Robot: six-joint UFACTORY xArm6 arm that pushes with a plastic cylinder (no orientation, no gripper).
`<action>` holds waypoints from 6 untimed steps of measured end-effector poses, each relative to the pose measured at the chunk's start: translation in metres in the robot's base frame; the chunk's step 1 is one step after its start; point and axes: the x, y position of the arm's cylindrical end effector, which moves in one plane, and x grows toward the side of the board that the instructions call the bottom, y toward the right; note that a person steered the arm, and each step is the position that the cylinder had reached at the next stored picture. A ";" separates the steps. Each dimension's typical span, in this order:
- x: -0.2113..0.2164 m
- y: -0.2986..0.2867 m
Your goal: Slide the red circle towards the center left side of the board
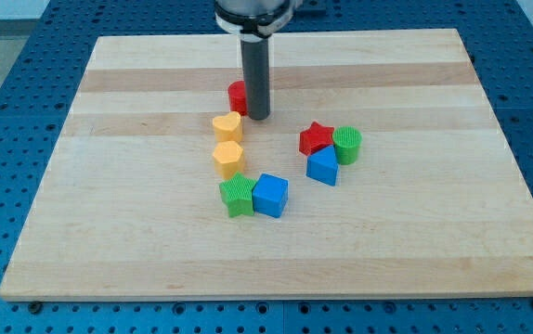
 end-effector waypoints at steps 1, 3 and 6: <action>-0.018 0.025; -0.019 -0.065; 0.062 -0.153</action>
